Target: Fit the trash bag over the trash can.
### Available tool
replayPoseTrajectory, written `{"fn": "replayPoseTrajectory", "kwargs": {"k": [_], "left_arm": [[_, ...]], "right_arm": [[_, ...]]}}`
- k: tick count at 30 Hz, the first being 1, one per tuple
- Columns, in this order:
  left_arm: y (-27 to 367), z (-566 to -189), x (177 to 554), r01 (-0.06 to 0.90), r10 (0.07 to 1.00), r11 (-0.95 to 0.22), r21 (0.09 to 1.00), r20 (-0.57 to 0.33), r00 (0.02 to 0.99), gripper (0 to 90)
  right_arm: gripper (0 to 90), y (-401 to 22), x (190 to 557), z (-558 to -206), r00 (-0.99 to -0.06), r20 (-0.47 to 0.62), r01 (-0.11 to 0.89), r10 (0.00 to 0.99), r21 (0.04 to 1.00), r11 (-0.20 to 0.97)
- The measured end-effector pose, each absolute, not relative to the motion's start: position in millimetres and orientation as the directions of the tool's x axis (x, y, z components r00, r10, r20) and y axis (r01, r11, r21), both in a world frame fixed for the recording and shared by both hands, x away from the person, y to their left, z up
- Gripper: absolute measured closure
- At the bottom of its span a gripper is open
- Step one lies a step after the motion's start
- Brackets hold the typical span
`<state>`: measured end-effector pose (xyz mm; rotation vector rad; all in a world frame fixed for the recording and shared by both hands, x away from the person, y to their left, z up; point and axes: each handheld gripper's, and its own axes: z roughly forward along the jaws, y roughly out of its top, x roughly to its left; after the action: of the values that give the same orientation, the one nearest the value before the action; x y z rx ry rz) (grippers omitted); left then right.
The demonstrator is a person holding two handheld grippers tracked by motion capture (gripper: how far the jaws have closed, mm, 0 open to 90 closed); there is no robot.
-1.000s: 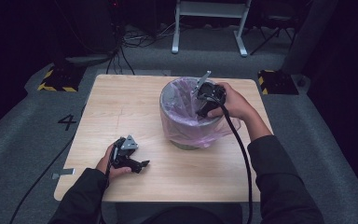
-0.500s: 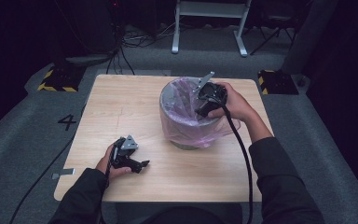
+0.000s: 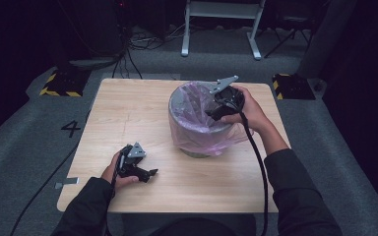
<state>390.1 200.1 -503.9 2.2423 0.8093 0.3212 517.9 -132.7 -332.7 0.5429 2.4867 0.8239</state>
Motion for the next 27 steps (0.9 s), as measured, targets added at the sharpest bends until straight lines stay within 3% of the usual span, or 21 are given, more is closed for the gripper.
{"fn": "replayPoseTrajectory", "kwargs": {"k": [27], "left_arm": [[200.1, -503.9, 390.1, 0.456, 0.635, -0.544, 0.704, -0.009, 0.772, 10.9]], "right_arm": [[24.1, -147.5, 506.6, -324.3, -0.791, -0.228, 0.175, 0.568, 0.806, 0.566]]}}
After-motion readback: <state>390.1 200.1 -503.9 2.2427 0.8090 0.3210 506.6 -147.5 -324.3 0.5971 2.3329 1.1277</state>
